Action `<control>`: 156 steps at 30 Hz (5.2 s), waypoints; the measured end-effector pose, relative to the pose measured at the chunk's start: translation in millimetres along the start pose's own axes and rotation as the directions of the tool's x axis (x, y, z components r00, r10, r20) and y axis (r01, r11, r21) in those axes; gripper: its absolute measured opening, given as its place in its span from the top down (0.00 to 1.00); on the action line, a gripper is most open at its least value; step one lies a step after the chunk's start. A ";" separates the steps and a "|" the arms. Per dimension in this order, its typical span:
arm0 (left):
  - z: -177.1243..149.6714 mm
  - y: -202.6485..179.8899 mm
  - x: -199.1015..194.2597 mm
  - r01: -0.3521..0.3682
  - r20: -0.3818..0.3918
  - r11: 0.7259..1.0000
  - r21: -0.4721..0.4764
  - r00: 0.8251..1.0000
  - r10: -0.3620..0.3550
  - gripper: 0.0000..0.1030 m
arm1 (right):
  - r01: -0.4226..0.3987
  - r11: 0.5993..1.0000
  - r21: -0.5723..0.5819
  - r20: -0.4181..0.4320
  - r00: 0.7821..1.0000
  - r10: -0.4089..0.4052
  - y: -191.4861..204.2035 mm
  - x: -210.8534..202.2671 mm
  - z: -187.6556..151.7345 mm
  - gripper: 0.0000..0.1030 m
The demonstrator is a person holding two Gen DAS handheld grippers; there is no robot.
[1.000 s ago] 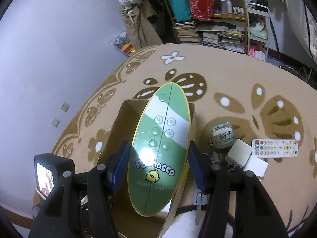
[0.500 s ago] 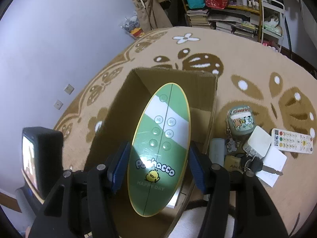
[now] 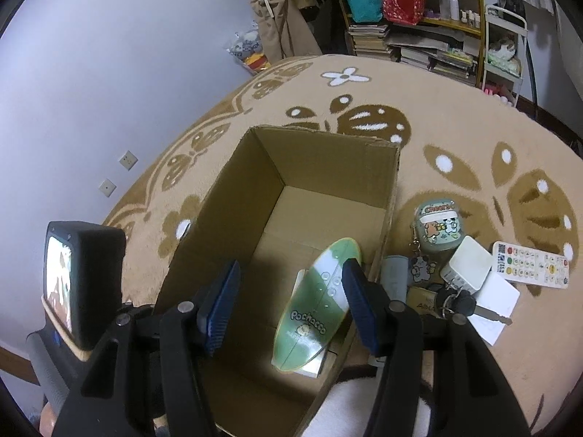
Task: Organize rigid objects
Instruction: 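Lower the green board into the box and open the right tool, then move the right tool back toward the light blue cylinder and keys, then grasp the keys with the right tool and drop them into the box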
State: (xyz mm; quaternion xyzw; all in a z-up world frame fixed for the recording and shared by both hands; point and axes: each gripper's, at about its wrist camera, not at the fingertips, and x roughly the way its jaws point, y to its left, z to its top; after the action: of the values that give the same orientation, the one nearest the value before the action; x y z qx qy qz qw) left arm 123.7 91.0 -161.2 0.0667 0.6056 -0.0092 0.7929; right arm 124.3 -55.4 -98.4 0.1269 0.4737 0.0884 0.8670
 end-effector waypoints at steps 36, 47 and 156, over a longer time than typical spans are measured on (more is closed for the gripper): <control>-0.4 -3.1 -0.4 -0.008 -0.006 1.000 0.018 1.000 0.008 0.87 | 0.198 0.962 0.187 0.004 0.979 -0.203 -135.4 -13.5 -31.7 0.13; -0.9 -1.0 0.3 0.004 -0.012 1.000 0.000 1.000 -0.004 0.87 | 0.071 0.958 0.279 -0.036 0.997 -0.063 -157.1 6.8 -37.5 0.19; 0.4 6.1 1.1 0.049 -0.037 0.998 -0.032 0.998 -0.051 0.87 | -0.066 0.998 -0.005 0.119 0.991 0.066 -15.9 -12.5 -16.1 0.64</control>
State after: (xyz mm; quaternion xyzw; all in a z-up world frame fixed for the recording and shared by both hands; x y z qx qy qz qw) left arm 125.0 97.1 -161.6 0.0395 0.6219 -0.0184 0.7818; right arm 104.5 -71.7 -101.7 0.1470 0.4168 0.1098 0.8903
